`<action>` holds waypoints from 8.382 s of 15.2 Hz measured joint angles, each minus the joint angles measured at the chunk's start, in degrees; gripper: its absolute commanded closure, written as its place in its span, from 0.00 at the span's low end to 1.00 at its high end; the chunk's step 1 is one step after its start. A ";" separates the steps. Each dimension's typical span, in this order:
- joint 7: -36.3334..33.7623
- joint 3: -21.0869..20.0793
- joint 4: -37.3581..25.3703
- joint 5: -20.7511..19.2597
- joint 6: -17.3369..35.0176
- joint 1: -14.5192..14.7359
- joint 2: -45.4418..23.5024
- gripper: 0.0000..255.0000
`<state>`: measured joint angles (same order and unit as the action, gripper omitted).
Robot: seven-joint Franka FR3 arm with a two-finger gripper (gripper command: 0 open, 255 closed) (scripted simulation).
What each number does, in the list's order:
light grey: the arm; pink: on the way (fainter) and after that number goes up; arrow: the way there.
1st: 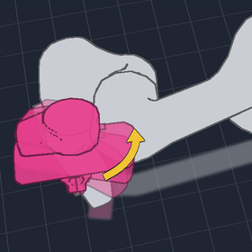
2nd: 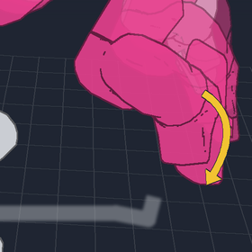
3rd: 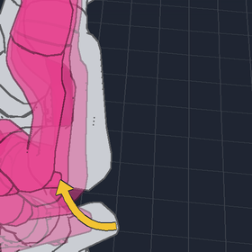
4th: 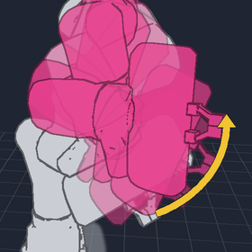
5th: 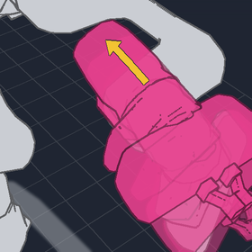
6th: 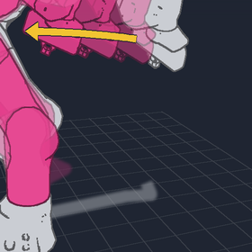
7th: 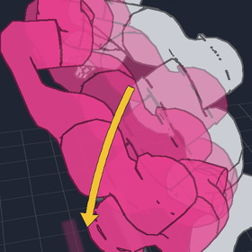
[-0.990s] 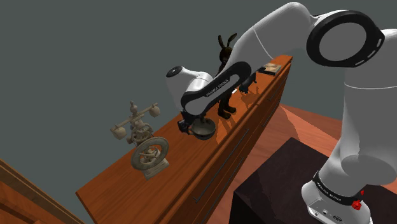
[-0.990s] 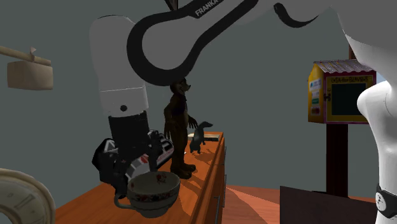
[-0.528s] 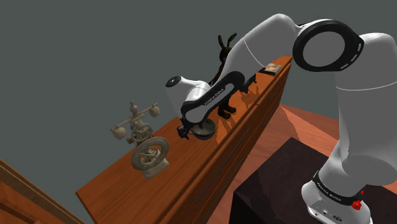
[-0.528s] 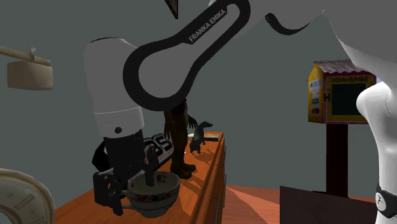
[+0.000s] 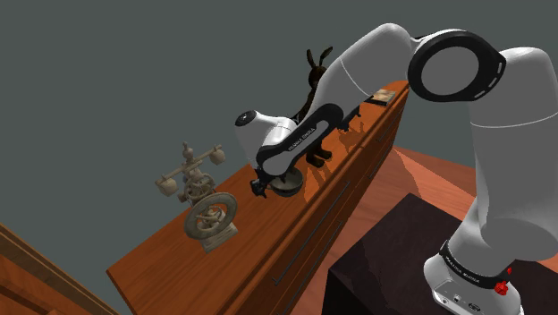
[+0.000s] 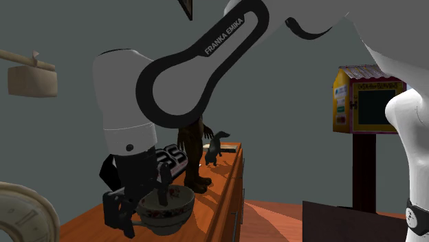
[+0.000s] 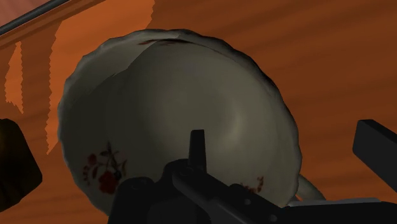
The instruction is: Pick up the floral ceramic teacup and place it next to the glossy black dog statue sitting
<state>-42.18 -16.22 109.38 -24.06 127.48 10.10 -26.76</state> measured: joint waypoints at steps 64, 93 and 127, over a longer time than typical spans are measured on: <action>11.19 -2.98 -19.42 8.72 -32.17 -1.45 14.89 1.00; 46.79 12.38 -20.41 10.31 -23.40 -22.80 13.54 1.00; 50.82 15.61 -13.50 9.48 -4.85 -27.98 3.28 1.00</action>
<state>8.64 -0.61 95.88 -14.58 122.63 -17.87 -23.48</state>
